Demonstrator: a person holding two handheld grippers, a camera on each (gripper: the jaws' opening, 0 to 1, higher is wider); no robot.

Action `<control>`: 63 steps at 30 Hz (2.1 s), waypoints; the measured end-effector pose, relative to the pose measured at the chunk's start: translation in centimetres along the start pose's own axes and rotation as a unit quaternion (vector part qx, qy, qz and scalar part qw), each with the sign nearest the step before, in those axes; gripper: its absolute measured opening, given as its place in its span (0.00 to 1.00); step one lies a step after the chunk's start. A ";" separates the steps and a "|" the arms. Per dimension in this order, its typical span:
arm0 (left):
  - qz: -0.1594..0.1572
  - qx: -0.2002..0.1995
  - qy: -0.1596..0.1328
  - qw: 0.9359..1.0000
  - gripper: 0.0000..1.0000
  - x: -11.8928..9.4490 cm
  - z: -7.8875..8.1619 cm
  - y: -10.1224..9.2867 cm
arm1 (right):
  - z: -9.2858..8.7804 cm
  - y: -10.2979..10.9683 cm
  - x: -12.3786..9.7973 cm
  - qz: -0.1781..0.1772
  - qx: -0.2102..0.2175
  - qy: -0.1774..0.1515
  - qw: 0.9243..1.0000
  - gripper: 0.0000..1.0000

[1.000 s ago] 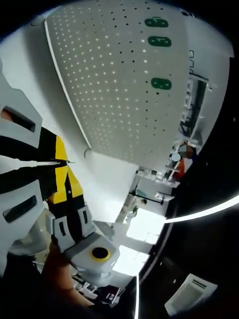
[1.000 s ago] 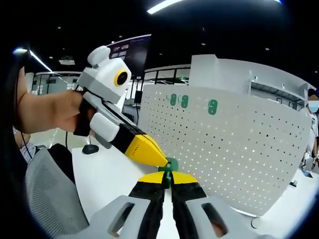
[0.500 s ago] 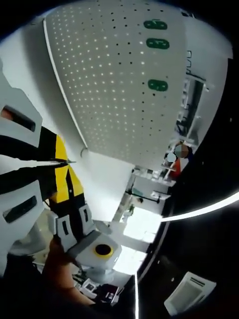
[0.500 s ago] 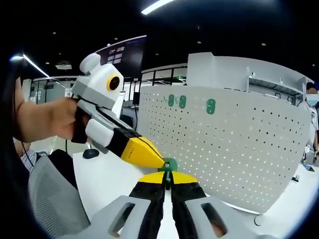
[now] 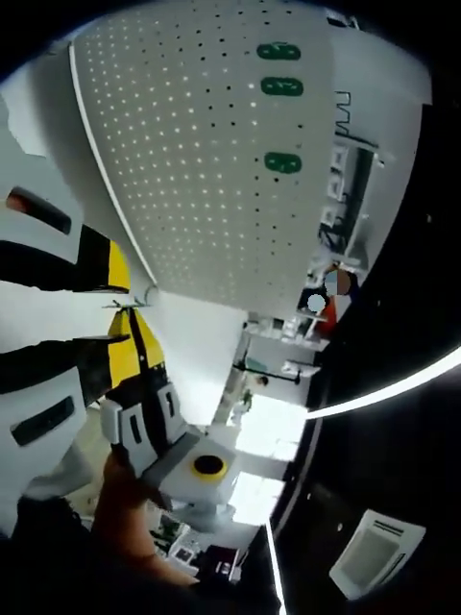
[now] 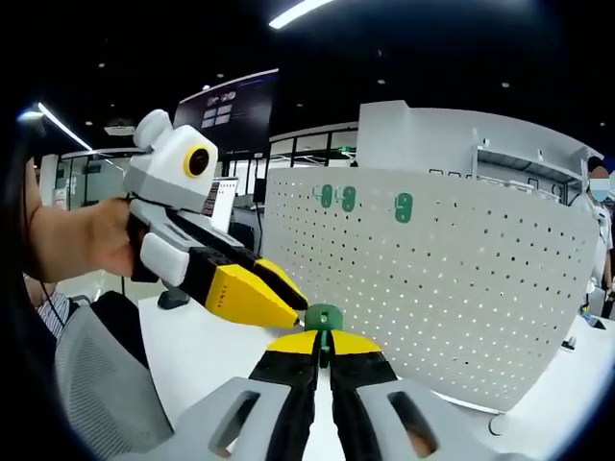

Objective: Insert the hook assembly into the mounting plate slot until the hook locks in place.

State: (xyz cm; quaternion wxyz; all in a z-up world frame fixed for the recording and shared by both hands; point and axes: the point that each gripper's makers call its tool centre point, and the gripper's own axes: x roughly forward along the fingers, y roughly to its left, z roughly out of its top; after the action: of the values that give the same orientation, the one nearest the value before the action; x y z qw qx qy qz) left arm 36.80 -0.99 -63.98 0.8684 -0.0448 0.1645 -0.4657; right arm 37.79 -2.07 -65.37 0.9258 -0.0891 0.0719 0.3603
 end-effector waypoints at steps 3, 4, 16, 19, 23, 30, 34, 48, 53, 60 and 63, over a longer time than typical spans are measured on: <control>-0.001 0.014 -0.013 1.000 0.25 -0.3 0.3 -0.1 | 0.1 0.0 0.0 0.000 0.001 0.000 1.000 0.02; 0.001 0.017 -0.015 1.000 0.27 -0.4 0.3 -0.1 | 0.1 0.0 0.0 0.000 0.001 0.000 1.000 0.02; 0.061 0.120 -0.048 0.990 0.41 -2.2 0.5 0.7 | 0.4 0.0 0.2 -0.001 0.002 0.001 1.000 0.02; 0.073 0.127 -0.050 0.988 0.43 -2.8 0.2 0.9 | 0.6 0.1 0.3 -0.001 0.002 0.000 1.000 0.02; 0.082 0.126 -0.058 0.987 0.45 -3.4 0.2 1.2 | 0.8 0.4 0.5 0.000 0.001 0.000 1.000 0.02; 0.096 0.120 -0.066 0.986 0.49 -4.4 0.1 1.9 | 1.2 0.5 0.6 -0.003 0.001 -0.001 1.000 0.02; 0.104 0.118 -0.070 0.985 0.50 -5.0 0.1 2.0 | 1.5 0.5 0.6 -0.008 0.003 0.000 1.000 0.02; 0.134 0.132 -0.067 0.980 0.54 -8.1 -0.7 2.9 | 2.3 1.8 1.2 -0.013 0.001 -0.001 1.000 0.02; 0.153 0.131 -0.061 0.978 0.54 -9.8 -1.8 3.7 | 2.8 1.9 1.8 -0.018 0.003 -0.004 1.000 0.02; 0.161 0.123 -0.056 0.978 0.53 -11.4 -2.8 4.2 | 3.4 2.0 3.2 -0.025 0.006 -0.005 1.000 0.02; 0.163 0.122 -0.053 0.978 0.53 -11.8 -3.1 4.5 | 4.0 1.6 3.9 -0.030 0.007 -0.008 1.000 0.02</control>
State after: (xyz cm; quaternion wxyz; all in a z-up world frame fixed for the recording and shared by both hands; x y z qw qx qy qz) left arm 33.28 11.50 -65.04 0.9391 0.0643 0.0651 -0.3311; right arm 39.80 2.54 -62.42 0.9372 -0.0820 0.0637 0.3331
